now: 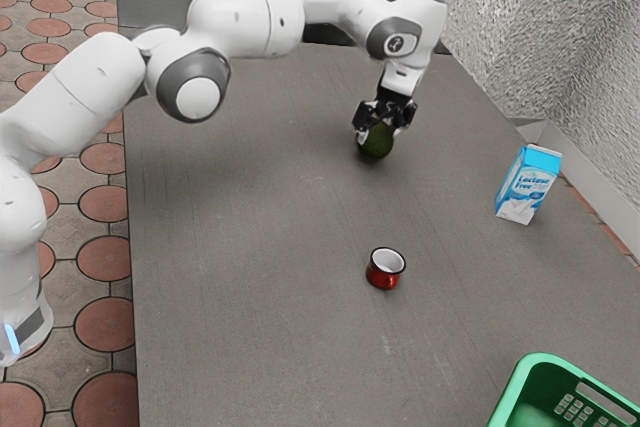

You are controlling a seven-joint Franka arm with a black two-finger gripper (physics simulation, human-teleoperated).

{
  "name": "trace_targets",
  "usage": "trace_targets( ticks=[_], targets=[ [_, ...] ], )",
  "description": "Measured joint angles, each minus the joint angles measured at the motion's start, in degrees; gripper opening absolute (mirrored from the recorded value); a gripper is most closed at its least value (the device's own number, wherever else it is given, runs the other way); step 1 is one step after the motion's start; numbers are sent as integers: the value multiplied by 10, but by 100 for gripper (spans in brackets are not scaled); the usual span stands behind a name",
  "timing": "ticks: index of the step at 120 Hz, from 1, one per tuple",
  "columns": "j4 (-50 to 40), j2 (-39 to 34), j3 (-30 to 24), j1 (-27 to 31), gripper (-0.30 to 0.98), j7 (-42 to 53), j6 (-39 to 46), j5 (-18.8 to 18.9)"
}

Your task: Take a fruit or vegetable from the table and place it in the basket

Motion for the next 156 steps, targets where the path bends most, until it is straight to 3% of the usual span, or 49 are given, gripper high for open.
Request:
trace_targets(
  ticks=[42,122,156],
  targets=[
    [41,-23,-45,-24,35,0,-37,-2],
    [57,-67,-52,-304,35,-34,-58,-3],
    [57,-66,-92,-378,35,-57,-18,-3]
  ],
)
